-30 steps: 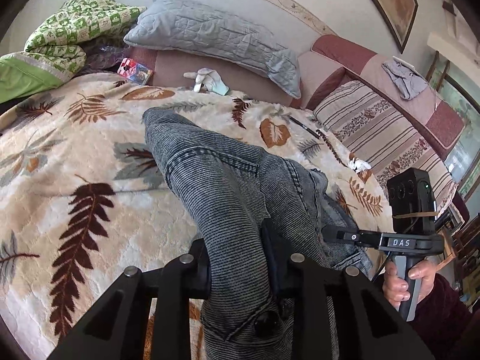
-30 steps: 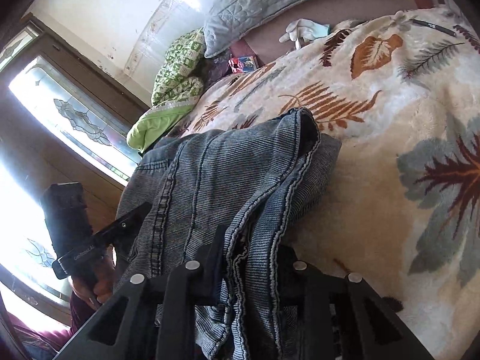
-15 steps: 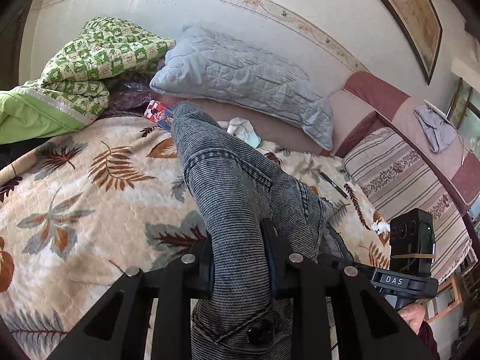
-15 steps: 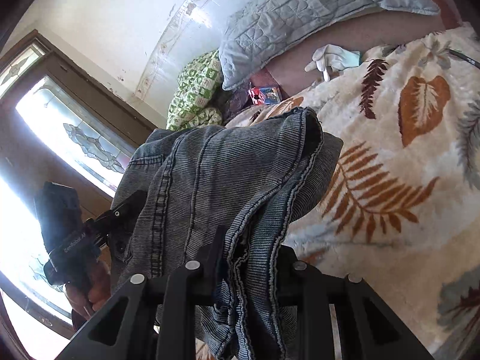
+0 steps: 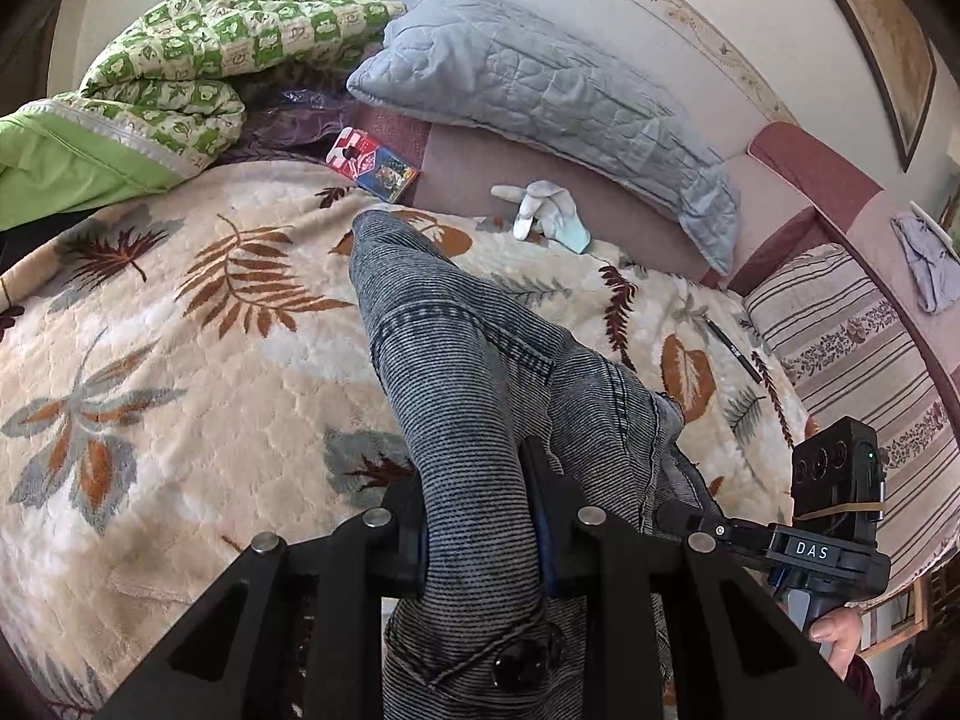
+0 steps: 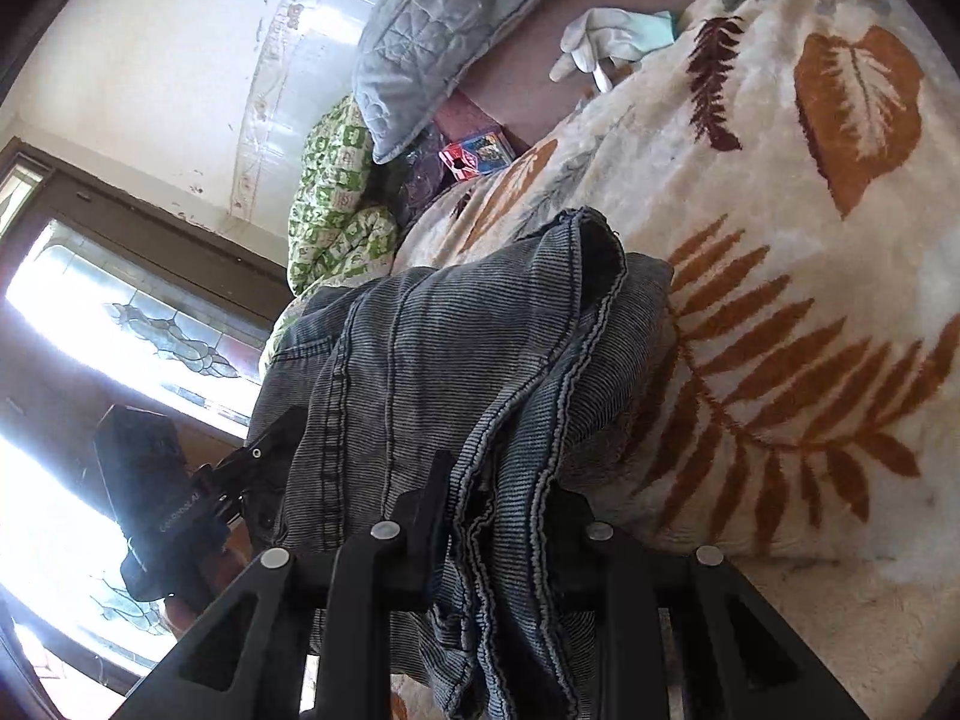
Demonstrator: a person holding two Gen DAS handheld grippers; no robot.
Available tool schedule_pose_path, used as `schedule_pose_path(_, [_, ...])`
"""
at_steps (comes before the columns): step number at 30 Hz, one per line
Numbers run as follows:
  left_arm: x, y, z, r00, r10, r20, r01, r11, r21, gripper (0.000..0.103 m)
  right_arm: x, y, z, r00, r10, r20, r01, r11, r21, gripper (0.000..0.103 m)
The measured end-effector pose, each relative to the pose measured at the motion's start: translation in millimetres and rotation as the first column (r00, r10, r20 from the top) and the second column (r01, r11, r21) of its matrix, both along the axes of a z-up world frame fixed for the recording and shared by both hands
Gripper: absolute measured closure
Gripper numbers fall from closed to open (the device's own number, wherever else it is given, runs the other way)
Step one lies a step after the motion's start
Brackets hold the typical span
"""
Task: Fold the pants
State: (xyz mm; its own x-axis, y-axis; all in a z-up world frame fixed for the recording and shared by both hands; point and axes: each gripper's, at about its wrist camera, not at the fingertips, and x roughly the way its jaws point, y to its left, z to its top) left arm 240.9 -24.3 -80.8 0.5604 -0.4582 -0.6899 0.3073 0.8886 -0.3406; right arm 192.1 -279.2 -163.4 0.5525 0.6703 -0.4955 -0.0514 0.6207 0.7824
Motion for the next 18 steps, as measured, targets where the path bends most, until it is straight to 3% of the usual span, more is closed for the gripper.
schedule_pose_path(11, [18.6,14.4,-44.6,0.988,0.097,-0.122,-0.094,0.995,0.037,0.072,11.0,4.2,-16.6,1.000,-0.014,-0.012,0.014,1.000,-0.016,0.074])
schedule_pose_path(15, [8.8,8.2,-34.8,0.992,0.097,-0.080,-0.092,0.994,0.057,0.072,7.4,5.9,-13.6,1.000,-0.021,0.000,0.021,0.999,-0.027,0.074])
schedule_pose_path(18, [1.1,1.6,-24.1,0.995,0.089,-0.042,-0.085,0.993,0.085,0.073,0.9,13.3,-1.6,0.999,-0.020,0.042,0.024,0.995,-0.101,0.074])
